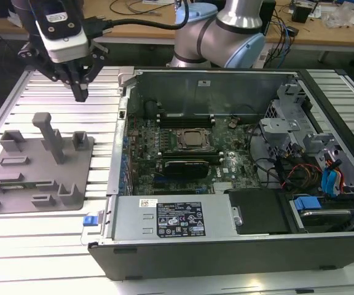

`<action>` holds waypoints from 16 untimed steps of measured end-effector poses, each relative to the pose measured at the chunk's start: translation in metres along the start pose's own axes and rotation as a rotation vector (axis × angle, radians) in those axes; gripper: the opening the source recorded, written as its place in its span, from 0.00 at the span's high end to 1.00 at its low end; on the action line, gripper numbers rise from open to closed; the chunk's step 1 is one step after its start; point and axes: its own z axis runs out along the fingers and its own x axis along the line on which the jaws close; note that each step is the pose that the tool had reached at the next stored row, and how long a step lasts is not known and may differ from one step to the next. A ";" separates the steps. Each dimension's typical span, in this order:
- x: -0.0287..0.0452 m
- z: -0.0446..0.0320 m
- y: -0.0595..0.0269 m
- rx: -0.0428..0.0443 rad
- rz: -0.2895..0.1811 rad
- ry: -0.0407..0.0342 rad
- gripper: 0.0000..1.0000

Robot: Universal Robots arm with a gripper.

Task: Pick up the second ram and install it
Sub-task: 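Reach for the second ram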

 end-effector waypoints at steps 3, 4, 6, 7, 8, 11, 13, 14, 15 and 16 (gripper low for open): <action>0.0202 -0.0004 -0.0015 0.0000 0.000 0.0000 0.92; 0.0247 -0.0005 -0.0018 -0.0001 0.000 -0.0001 0.92; 0.0331 -0.0007 -0.0025 -0.0002 0.000 -0.0001 0.92; 0.0372 -0.0008 -0.0028 0.0000 0.000 0.0000 0.92; 0.0410 -0.0009 -0.0031 0.0000 0.000 0.0000 0.92; 0.0508 -0.0011 -0.0038 -0.0001 0.000 -0.0001 0.92; 0.0593 -0.0012 -0.0044 -0.0001 0.000 -0.0001 0.92; 0.0653 -0.0011 -0.0049 0.0000 0.000 0.0000 0.92; 0.0713 -0.0007 -0.0054 -0.0001 0.000 0.0000 0.92; 0.0775 0.0000 -0.0059 -0.0001 0.000 -0.0001 0.92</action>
